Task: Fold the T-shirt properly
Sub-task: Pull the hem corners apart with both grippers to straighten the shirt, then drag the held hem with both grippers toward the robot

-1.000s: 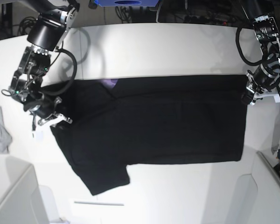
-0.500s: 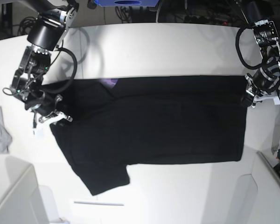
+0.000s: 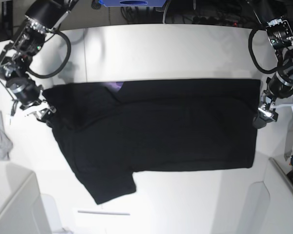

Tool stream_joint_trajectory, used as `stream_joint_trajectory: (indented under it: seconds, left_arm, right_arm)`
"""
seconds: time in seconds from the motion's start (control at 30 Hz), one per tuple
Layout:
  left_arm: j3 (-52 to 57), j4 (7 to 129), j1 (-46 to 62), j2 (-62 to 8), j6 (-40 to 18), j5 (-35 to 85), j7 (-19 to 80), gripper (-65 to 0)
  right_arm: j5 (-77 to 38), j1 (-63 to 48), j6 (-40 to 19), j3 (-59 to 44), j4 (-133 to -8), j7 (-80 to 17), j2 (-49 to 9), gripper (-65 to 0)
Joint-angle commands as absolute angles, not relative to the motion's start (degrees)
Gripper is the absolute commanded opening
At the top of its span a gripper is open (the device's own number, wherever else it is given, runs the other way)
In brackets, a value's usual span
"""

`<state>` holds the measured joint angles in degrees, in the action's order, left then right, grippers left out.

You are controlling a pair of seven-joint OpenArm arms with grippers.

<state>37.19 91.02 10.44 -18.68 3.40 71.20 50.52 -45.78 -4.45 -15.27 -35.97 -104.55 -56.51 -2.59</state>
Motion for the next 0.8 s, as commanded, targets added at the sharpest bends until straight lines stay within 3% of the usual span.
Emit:
stream_joint_trajectory:
  seconds: [0.0, 0.17, 0.3, 0.5, 0.77]
  left_arm:
    - [39.69, 94.29, 12.44, -20.0, 1.54, 72.04, 49.89, -4.1]
    - [43.82, 95.6, 19.56, -17.71, -3.38, 70.73, 49.54, -10.2]
    - [43.82, 91.38, 19.3, -14.73, -6.81, 61.67, 49.54, -11.7]
    - [43.82, 89.1, 16.4, -11.21, -10.33, 52.35, 49.63, -11.7]
    - [43.82, 82.77, 14.73, -10.77, -11.47, 52.18, 49.71, -11.8]
  right_arm:
    - [-47.6, -6.29, -15.78, -37.49, -107.56, -55.69, -2.24, -33.2]
    - [-49.19, -14.64, -13.76, -44.7, -111.69, -55.78, 3.91, -33.0]
    - [-48.75, -17.89, -13.76, -46.99, -110.2, -54.9, 6.73, -33.0]
    - [-48.66, -18.51, -13.58, -47.34, -104.57, -50.51, 6.55, -33.0]
    - [-48.66, -14.2, -13.67, -47.87, -94.81, -50.07, 4.0, -32.9]
